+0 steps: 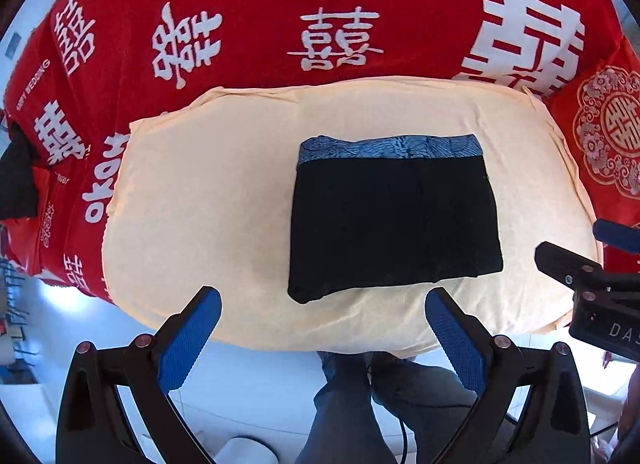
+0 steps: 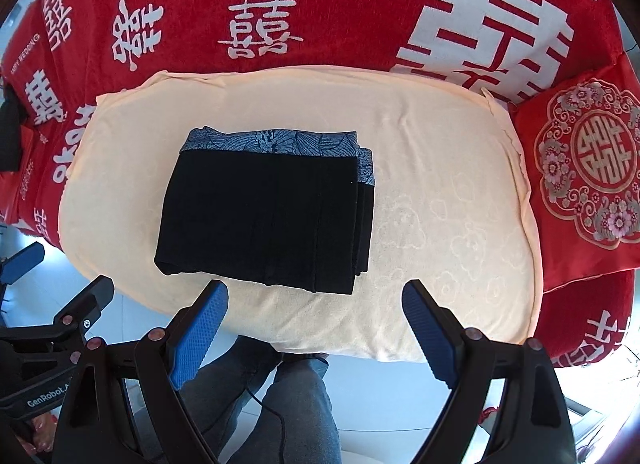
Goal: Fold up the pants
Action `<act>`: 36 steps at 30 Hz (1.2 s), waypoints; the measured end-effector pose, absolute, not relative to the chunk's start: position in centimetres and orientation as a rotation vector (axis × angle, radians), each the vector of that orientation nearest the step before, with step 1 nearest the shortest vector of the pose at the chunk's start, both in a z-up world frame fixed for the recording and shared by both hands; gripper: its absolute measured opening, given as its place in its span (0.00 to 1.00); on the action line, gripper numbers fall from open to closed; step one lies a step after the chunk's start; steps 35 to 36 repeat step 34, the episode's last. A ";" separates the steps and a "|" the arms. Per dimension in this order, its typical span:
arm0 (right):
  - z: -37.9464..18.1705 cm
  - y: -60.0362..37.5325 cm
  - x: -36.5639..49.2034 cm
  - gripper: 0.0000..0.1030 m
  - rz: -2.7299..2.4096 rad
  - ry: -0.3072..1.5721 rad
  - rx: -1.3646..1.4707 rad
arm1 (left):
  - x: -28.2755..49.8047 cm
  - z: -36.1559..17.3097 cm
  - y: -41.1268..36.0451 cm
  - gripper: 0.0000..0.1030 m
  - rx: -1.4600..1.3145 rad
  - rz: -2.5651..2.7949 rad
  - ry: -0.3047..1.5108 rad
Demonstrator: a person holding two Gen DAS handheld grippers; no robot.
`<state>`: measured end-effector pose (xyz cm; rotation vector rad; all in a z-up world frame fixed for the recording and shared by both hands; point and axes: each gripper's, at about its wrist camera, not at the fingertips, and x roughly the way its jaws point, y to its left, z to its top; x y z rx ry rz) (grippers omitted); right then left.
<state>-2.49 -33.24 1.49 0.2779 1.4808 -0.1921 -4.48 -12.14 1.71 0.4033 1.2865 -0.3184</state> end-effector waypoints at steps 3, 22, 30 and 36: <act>1.4 -33.4 -2.3 0.88 -0.189 1.486 0.276 | -4.5 1.5 -12.7 0.99 0.415 -0.327 1.294; 0.5 -34.5 -2.1 0.88 -0.190 1.516 0.281 | -4.0 1.0 -13.8 0.99 0.434 -0.316 1.313; 0.3 -34.5 -2.6 0.88 -0.195 1.519 0.296 | -4.0 1.2 -13.6 0.99 0.405 -0.330 1.307; 0.2 -34.7 -2.7 0.88 -0.201 1.524 0.293 | -4.0 1.1 -13.5 0.99 0.394 -0.335 1.315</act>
